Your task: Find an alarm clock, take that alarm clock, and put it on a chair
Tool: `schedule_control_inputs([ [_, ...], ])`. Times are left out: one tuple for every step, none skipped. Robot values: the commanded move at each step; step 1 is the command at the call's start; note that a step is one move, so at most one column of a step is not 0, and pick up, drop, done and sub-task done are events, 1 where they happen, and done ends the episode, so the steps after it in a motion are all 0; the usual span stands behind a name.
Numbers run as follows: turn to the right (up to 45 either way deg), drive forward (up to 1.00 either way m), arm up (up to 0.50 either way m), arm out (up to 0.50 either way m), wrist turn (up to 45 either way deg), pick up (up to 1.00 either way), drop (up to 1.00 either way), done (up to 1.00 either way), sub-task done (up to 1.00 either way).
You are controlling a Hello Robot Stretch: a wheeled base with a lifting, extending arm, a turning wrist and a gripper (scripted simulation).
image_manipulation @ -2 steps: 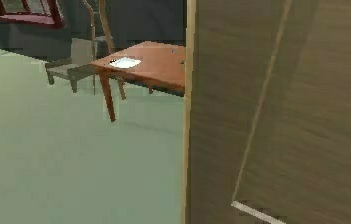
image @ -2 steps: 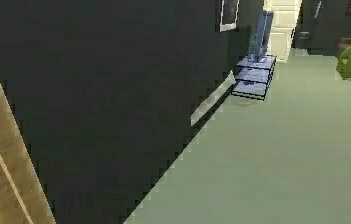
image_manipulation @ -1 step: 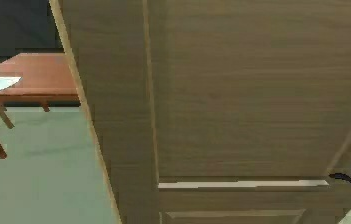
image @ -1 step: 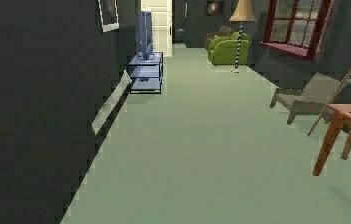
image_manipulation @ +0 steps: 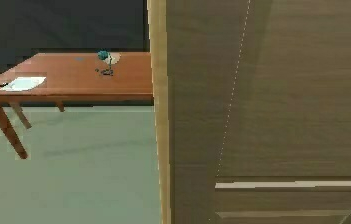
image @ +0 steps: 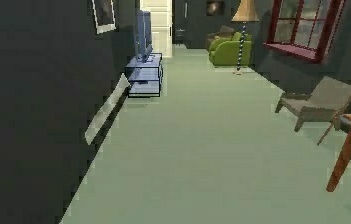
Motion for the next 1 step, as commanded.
schedule_control_inputs([
  [0.0,0.45,0.0,0.0,0.0,0.0,0.0,0.0,0.0],
])
